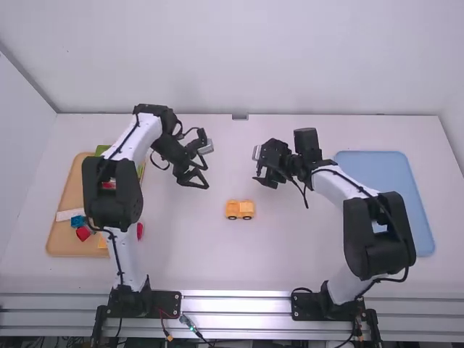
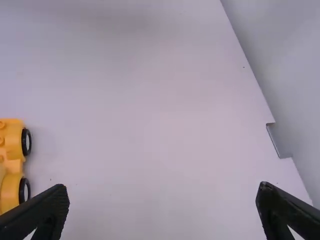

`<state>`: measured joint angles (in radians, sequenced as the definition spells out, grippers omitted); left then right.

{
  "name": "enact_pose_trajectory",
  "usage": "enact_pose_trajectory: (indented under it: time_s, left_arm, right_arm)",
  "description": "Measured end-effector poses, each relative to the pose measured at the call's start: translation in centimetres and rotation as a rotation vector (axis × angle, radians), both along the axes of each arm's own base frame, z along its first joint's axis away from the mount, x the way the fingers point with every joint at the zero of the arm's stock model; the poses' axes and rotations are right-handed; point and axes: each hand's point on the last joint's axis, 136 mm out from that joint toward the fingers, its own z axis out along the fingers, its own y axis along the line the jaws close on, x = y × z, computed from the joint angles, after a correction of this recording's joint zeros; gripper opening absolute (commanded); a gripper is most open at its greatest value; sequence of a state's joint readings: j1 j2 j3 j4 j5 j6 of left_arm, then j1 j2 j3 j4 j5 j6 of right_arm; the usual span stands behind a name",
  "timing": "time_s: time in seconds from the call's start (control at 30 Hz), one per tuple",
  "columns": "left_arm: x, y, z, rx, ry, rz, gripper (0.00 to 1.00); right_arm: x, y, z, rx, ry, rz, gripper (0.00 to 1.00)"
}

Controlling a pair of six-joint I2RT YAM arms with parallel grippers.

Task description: Assemble lego blocks to make yellow taxi

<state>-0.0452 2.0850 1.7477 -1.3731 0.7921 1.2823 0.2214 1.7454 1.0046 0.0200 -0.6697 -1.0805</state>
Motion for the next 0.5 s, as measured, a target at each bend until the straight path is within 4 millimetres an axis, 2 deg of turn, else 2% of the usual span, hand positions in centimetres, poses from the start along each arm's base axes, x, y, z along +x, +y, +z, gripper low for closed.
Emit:
enact_pose_trajectory:
  time_s: [0.2,0.27,0.4,0.5]
  left_arm:
    - [0.2,2.6,-0.4,0.136,-0.082,0.170,0.99]
    - [-0.3,3.3,-0.2,0.181,-0.097,0.234,0.99]
    - [-2.7,5.5,1.3,0.285,-0.118,0.449,0.99]
    - [-4.7,10.2,2.1,0.421,-0.111,0.739,0.99]
  right_arm:
    - [0.1,0.0,0.1,0.001,-0.004,0.000,0.99]
    - [0.1,0.0,0.1,0.002,-0.007,0.000,0.99]
    - [0.4,0.1,0.4,0.008,-0.029,0.000,0.99]
    - [0.8,0.2,0.8,0.011,-0.051,0.000,0.99]
